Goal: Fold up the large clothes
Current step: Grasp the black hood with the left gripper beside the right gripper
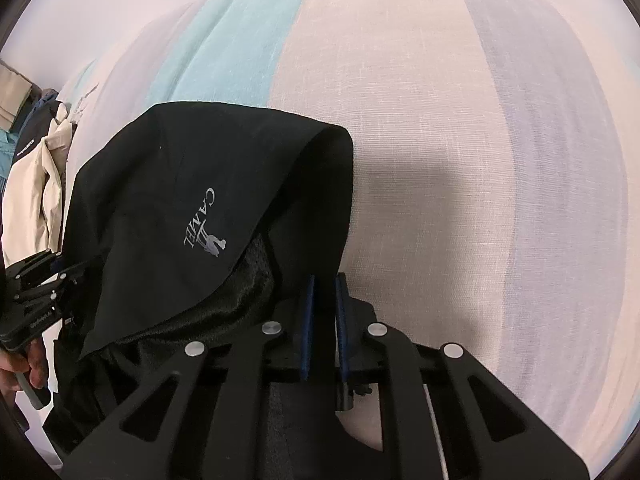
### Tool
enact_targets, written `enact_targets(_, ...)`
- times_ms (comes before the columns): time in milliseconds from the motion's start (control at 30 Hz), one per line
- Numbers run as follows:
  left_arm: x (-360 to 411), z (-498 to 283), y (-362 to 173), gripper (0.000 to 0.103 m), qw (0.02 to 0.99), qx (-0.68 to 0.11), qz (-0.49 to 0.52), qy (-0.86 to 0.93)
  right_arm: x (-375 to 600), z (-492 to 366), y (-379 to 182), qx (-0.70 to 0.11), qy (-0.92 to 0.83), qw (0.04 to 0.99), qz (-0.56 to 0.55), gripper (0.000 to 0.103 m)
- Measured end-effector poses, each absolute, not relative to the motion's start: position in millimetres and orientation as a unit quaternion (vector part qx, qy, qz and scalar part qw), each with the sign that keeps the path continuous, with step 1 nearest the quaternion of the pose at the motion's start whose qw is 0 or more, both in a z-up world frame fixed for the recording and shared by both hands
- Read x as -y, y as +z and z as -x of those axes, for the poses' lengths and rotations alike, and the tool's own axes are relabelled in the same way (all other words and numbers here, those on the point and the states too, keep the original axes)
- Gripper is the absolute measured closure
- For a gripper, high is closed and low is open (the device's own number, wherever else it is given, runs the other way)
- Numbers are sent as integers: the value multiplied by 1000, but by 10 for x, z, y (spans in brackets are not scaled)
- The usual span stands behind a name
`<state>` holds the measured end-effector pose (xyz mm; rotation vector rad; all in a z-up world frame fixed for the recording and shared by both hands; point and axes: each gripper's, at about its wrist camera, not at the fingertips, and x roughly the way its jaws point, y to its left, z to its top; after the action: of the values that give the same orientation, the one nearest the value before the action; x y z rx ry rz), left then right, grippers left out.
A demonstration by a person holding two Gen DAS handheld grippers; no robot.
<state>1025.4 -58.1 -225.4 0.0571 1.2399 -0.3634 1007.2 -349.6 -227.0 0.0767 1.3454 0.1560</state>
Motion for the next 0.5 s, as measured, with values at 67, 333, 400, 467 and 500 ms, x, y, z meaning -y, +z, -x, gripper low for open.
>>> enact_targets(67,594,-10256,-2261,82,798,-577,-30,-169,3433,-10070,-2291,-624,67,778,-28,91)
enact_targets(333,714,-10310,-2299,75,800,-579,-36,-156,3370,-10122,-2385,-627,57,777,-24,87)
enact_targets(400,725,-10427,-2293,76,799,-579,-32,-158,3395,-10135,-2385,-628,58,776,-26,87)
enact_targets(467,663,-10427,-2302,79,799,-579,-25,-161,3379,-10130,-2380,-627,62,776,-18,87)
enact_targets(500,508,-10428,-2313,85,799,-578,-21,-163,3390,-10128,-2376,-626,64,777,-16,90)
